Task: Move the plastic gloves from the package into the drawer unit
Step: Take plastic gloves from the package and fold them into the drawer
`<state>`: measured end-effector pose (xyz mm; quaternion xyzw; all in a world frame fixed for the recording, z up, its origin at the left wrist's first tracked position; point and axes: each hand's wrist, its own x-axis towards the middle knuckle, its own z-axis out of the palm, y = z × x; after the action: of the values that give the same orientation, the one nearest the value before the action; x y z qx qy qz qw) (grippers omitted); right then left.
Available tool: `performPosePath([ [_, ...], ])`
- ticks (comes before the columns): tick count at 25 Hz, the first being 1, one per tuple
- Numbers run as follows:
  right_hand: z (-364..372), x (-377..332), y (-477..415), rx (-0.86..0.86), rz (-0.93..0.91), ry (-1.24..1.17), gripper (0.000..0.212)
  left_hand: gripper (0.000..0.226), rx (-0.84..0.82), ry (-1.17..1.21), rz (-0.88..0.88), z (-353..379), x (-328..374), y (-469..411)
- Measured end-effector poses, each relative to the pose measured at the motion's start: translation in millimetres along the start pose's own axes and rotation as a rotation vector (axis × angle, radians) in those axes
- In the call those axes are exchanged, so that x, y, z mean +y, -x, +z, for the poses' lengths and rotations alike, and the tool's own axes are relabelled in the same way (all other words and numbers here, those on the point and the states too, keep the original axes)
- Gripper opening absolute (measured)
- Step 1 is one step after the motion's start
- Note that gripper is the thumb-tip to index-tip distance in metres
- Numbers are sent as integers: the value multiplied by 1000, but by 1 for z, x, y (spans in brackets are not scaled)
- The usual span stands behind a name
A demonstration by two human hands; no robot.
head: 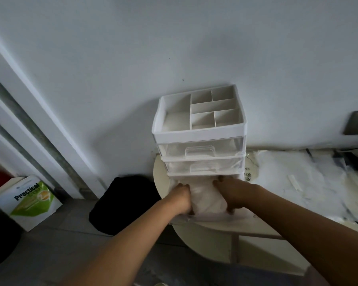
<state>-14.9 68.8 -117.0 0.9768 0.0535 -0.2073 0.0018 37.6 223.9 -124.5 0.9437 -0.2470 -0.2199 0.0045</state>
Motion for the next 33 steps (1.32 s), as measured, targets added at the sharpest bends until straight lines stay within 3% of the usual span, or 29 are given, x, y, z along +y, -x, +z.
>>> performPosePath([
  [4, -1, 2, 5, 42, -49, 51, 65, 50, 9, 25, -11, 2, -2, 0],
  [7, -14, 17, 33, 175, -152, -200, 59, 52, 13, 24, -17, 2, -3, 1],
  [10, -27, 44, 64, 359, -164, -438, 27, 52, 95, 113, -16, -4, -4, 7],
  [11, -27, 59, 72, 402, -106, -455, 21, 48, 139, 162, -18, -7, -2, 10],
  [14, -14, 116, 91, 417, 207, -297, 32, 9, 348, 233, 67, -18, 16, 19],
  [16, 5, 158, 106, 380, 393, -201, 30, 36, 466, 253, 140, -26, 41, 26],
  [18, 28, 190, 118, 357, 500, -190, 29, 44, 514, 278, 215, -32, 71, 31],
  [23, 76, 208, 135, 178, 500, -242, 52, 23, 419, 365, 411, -20, 149, 20],
  [28, 84, 219, 154, 183, 349, -325, 55, 61, 184, 310, 447, 9, 211, -2],
  [33, 89, 213, 168, 274, 366, -502, 67, 84, -6, 142, 344, 37, 241, -15],
])
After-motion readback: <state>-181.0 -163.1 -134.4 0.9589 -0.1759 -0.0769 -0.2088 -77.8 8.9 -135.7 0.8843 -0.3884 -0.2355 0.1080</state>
